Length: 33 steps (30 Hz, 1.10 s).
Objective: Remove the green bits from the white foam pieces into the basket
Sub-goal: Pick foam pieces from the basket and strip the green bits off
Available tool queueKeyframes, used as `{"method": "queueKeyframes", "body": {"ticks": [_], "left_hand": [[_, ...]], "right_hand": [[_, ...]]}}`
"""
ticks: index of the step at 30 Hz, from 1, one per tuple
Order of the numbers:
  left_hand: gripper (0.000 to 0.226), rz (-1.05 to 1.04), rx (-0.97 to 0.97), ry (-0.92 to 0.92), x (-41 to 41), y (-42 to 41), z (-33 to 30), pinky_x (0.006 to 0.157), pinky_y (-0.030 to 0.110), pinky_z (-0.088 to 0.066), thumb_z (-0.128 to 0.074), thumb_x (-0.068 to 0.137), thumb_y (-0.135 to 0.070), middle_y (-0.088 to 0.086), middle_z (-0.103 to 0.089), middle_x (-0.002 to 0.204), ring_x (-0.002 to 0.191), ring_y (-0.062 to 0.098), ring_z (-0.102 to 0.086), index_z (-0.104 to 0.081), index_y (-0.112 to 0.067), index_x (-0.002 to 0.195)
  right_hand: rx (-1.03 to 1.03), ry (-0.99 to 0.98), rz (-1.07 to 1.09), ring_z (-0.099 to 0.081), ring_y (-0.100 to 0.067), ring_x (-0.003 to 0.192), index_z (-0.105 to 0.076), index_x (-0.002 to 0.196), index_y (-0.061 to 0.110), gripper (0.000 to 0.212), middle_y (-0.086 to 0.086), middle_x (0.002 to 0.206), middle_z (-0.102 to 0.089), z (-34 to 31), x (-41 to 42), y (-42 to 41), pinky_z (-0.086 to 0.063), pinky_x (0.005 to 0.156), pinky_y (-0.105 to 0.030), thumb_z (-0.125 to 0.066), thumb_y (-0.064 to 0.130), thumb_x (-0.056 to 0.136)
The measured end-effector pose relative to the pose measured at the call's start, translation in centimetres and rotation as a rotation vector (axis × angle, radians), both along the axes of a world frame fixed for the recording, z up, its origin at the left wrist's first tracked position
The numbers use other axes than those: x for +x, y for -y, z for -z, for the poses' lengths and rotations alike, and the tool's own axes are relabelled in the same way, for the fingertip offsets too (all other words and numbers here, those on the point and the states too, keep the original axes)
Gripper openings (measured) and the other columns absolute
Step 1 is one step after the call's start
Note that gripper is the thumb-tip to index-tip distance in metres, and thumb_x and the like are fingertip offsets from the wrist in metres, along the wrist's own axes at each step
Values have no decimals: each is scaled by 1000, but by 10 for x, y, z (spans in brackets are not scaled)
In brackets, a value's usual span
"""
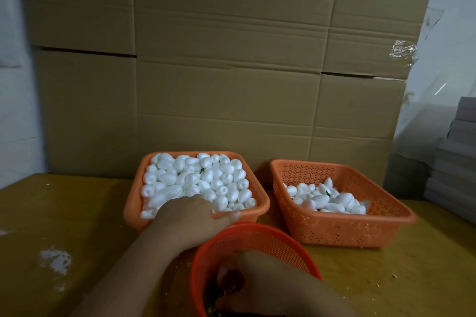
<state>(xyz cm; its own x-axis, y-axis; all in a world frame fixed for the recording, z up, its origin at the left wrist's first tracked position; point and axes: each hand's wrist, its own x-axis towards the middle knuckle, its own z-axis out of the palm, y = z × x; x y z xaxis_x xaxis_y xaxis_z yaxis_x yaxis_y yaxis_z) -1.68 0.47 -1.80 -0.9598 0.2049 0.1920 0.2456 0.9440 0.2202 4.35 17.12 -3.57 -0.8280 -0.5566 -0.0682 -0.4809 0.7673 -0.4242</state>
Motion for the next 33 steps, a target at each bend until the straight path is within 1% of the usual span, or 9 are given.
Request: {"method": "queueKeyframes", "body": {"ticks": [2,8,17,19,23,26,28,31,33], "left_hand": [[65,-9,-5,-53,-1,-1,0,59,26,-37,-29,77,-88,-5,-62,95,72,6,-53,-48,-28,64],[65,-1,-15,-126,-3,2,4,57,24,-35,-26,76,-87,-10,-59,74,69,4,-54,-54,-28,74],[67,-40,-86,-92,-3,0,3,72,31,-32,-16,69,-89,-10,-41,87,106,13,-42,-45,-29,63],[66,-41,-77,-86,-2,-1,2,69,30,-32,-19,73,-88,-6,-46,82,102,13,-49,-43,-28,62],[62,-44,-3,-65,2,-2,0,57,25,-31,-28,77,-87,-8,-52,66,64,2,-50,-44,-28,66],[63,-34,14,-126,2,-1,-1,59,25,-36,-28,75,-86,-11,-54,72,67,2,-50,-50,-27,70],[55,-24,128,-121,-1,0,-2,62,26,-40,-33,76,-79,-13,-57,80,74,2,-53,-54,-28,75],[9,16,439,-63,-4,3,-9,73,27,-40,-50,86,-45,-16,-54,100,93,2,-52,-52,-36,84],[21,77,647,-47,-4,3,-15,78,24,-38,-52,90,-17,-12,-51,112,100,2,-48,-51,-38,89]], "right_hand": [[-37,-6,-6,-54,-6,116,-66,113,26,29,11,125,-60,0,-2,-1,-42,102,-27,-68,37,85],[-84,19,10,-57,3,106,-67,103,30,28,19,113,-64,4,-3,-2,-47,97,-25,-70,45,79],[-106,-16,-3,-56,4,105,-67,101,30,28,19,113,-64,6,-3,-2,-45,94,-19,-71,46,79],[-114,-22,-10,-56,6,105,-67,100,31,27,20,113,-63,6,-4,-2,-42,91,-15,-71,46,79],[-116,-23,-11,-55,6,106,-67,100,30,27,20,113,-63,7,-3,-1,-41,90,-14,-70,47,79],[-119,-5,-14,-57,4,104,-67,99,28,25,19,111,-64,5,-3,-2,-45,93,-19,-71,45,80],[-120,-2,-17,-58,4,102,-68,99,28,25,18,110,-65,3,-3,-1,-47,92,-20,-71,44,80],[-125,11,-16,-58,5,100,-68,98,28,24,18,108,-65,2,-2,-2,-47,91,-19,-71,44,80],[-122,9,-11,-58,5,100,-68,98,28,24,19,108,-65,1,-1,-2,-46,90,-18,-71,44,81]]}}
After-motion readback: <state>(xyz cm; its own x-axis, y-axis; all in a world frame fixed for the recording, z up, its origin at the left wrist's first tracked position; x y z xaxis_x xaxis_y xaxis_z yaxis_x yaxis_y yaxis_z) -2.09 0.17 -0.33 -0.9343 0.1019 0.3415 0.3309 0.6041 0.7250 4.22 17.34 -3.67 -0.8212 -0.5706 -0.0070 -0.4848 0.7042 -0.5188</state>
